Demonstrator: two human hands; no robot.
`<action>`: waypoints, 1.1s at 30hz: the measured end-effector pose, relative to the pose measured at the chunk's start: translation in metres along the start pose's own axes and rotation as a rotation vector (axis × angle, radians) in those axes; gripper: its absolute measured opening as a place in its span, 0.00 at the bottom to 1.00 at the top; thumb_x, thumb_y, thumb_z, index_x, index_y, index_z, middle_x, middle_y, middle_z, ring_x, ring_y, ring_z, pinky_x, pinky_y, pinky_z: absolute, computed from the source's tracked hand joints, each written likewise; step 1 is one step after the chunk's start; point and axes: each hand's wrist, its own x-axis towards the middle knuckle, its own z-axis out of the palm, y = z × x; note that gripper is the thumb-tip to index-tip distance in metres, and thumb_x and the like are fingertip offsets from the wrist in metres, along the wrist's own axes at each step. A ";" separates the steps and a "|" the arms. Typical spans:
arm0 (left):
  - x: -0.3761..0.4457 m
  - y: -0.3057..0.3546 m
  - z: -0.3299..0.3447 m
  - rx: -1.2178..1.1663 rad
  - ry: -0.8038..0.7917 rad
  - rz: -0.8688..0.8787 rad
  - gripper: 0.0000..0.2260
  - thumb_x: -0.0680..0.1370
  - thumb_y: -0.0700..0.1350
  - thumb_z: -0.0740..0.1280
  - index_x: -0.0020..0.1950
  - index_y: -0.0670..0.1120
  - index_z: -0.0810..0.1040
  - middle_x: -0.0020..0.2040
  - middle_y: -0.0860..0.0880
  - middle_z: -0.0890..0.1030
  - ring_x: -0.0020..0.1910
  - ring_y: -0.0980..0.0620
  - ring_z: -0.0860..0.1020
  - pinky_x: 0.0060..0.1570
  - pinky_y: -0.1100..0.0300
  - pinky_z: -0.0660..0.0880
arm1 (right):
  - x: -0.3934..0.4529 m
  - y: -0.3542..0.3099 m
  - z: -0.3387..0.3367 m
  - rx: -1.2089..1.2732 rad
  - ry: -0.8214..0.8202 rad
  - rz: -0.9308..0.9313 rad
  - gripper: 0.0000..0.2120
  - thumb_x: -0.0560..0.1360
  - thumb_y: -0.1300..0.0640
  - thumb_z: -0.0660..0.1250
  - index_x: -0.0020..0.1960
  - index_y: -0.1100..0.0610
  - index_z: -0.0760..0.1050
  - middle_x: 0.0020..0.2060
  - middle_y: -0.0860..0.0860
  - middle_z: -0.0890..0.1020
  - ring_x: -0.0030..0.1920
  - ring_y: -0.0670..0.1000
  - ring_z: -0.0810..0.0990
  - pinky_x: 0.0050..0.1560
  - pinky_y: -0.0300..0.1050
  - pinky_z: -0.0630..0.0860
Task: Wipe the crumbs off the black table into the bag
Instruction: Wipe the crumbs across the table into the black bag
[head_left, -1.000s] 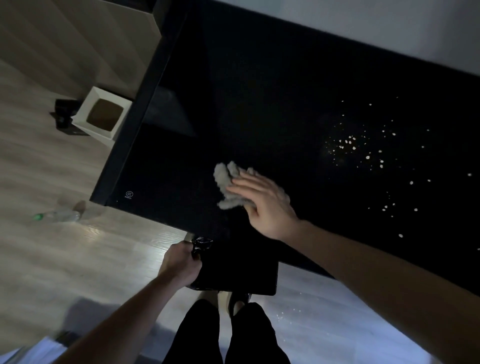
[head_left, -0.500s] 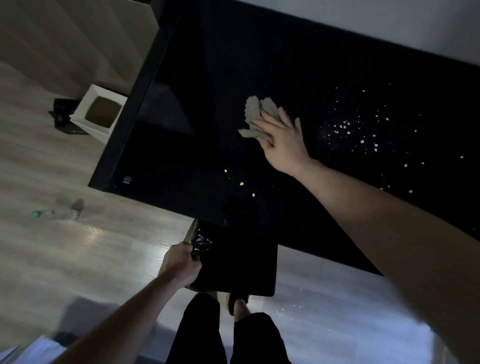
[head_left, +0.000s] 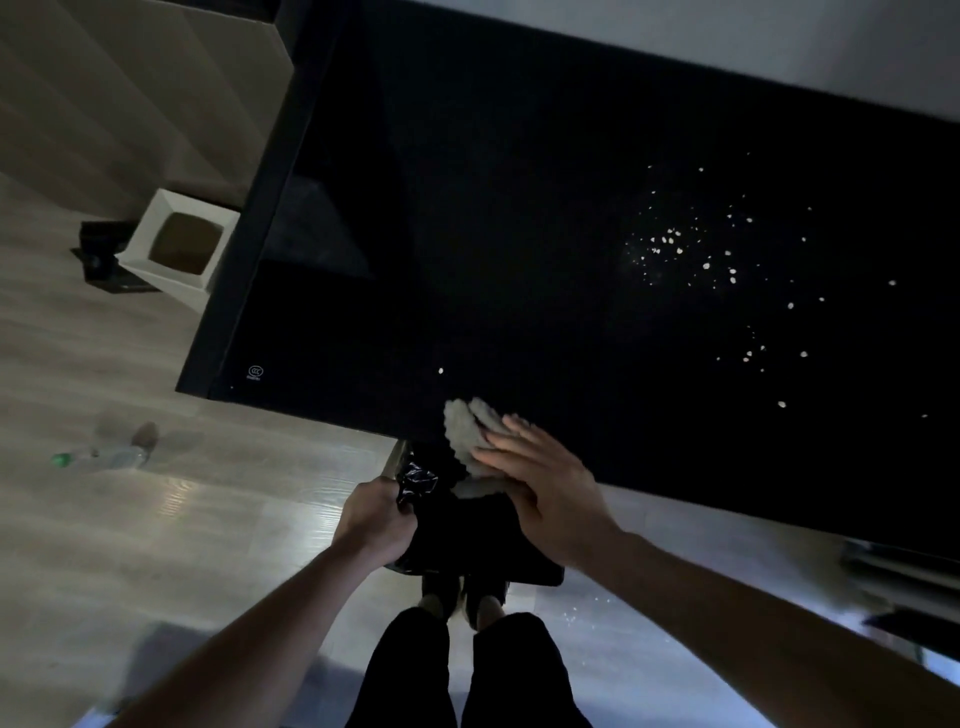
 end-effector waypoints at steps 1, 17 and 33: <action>0.000 -0.001 -0.002 0.002 -0.005 0.007 0.06 0.74 0.45 0.64 0.38 0.46 0.74 0.35 0.51 0.75 0.33 0.53 0.72 0.30 0.60 0.65 | -0.005 -0.006 0.001 0.039 0.015 0.030 0.24 0.81 0.62 0.63 0.74 0.46 0.76 0.75 0.40 0.73 0.80 0.41 0.62 0.80 0.49 0.63; 0.008 -0.020 -0.013 0.002 -0.019 0.074 0.10 0.74 0.43 0.64 0.33 0.45 0.71 0.32 0.50 0.74 0.29 0.56 0.71 0.25 0.63 0.63 | 0.143 -0.003 -0.012 -0.220 0.099 0.029 0.24 0.81 0.60 0.67 0.76 0.50 0.73 0.78 0.47 0.71 0.83 0.52 0.58 0.84 0.51 0.51; -0.011 -0.004 0.020 0.023 -0.003 0.048 0.08 0.73 0.44 0.64 0.34 0.44 0.72 0.33 0.49 0.75 0.31 0.51 0.73 0.30 0.59 0.65 | -0.040 0.001 -0.037 0.096 0.036 -0.017 0.21 0.82 0.64 0.67 0.70 0.46 0.80 0.71 0.40 0.77 0.76 0.40 0.70 0.74 0.45 0.73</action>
